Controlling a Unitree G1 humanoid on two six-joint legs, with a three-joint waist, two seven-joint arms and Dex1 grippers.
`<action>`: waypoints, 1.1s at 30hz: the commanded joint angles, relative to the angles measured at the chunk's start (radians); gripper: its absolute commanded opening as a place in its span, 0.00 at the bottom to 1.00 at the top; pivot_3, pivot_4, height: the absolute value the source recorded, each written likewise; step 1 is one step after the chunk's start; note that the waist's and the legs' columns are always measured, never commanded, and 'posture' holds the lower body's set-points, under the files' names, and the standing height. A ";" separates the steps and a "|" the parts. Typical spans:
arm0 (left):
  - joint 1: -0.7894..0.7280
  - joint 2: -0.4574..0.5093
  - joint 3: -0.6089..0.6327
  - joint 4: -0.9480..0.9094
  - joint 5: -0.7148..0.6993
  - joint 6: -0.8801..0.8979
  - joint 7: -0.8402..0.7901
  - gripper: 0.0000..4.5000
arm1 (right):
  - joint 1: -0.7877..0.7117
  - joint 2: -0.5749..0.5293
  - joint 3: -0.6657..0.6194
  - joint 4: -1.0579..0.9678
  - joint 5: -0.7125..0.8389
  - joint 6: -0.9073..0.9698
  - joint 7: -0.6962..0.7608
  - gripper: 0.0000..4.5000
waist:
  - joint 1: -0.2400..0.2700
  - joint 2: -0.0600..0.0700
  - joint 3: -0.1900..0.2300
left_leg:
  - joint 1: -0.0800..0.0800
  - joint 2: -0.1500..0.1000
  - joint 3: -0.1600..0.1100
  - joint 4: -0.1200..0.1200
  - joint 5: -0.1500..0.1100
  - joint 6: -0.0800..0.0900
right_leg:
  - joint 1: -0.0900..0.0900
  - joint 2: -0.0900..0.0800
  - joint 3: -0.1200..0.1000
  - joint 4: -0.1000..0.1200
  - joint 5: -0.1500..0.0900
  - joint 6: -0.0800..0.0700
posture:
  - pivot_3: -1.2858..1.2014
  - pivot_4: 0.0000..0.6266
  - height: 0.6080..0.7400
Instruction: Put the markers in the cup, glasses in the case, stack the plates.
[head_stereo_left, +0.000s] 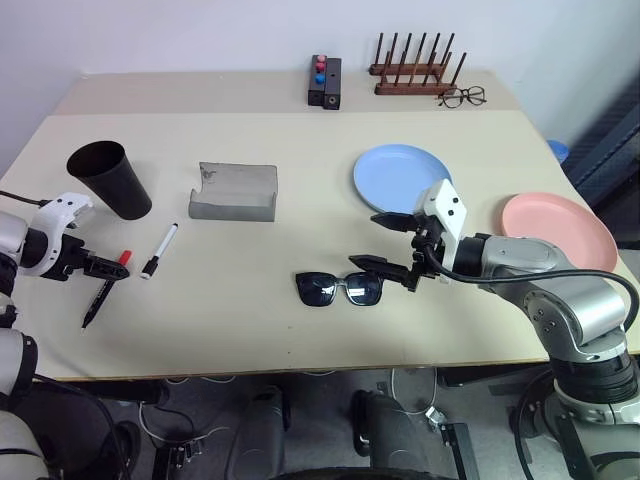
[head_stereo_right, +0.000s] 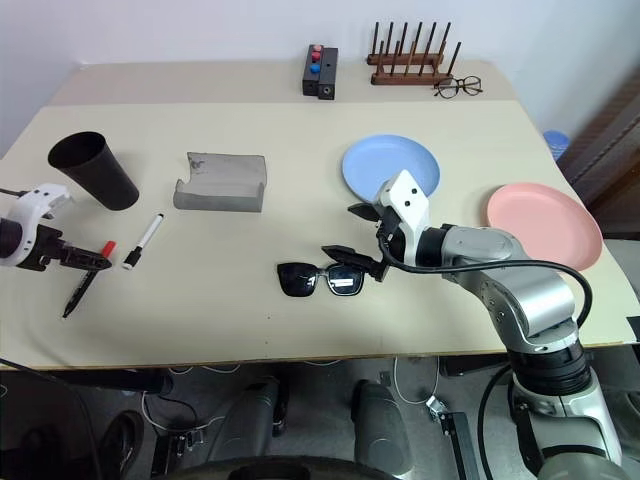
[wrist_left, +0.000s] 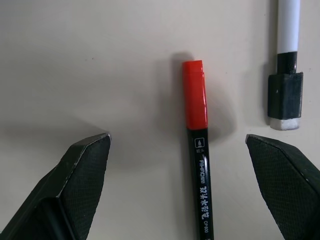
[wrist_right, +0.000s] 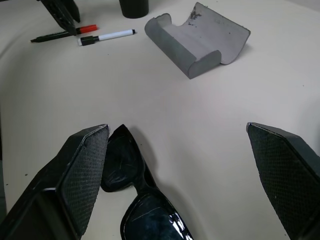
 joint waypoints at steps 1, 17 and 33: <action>-0.017 -0.001 0.021 0.020 0.029 -0.015 -0.002 0.68 | -0.004 -0.011 -0.035 -0.045 0.019 -0.001 -0.007 1.00 | 0.000 0.000 0.000 | 0.000 0.000 0.000 0.000 0.000 0.000 | 0.000 0.000 0.000 0.000 0.000 0.000 | 0.52 0.24 1.00; -0.003 0.004 0.058 0.015 0.069 -0.028 -0.024 0.01 | -0.013 -0.022 -0.029 -0.024 0.010 -0.013 -0.006 1.00 | -0.001 0.000 0.000 | 0.001 0.000 0.000 0.001 0.000 0.000 | 0.000 0.000 0.000 0.002 0.000 0.000 | 0.52 0.24 1.00; 0.418 0.097 0.593 -0.670 -0.271 -0.233 -0.006 0.01 | -0.043 -0.006 -0.007 0.077 -0.050 -0.125 0.035 1.00 | -0.006 -0.001 0.000 | 0.001 0.000 0.000 0.001 0.000 0.000 | 0.000 0.000 0.000 0.004 0.000 0.000 | 0.52 0.24 1.00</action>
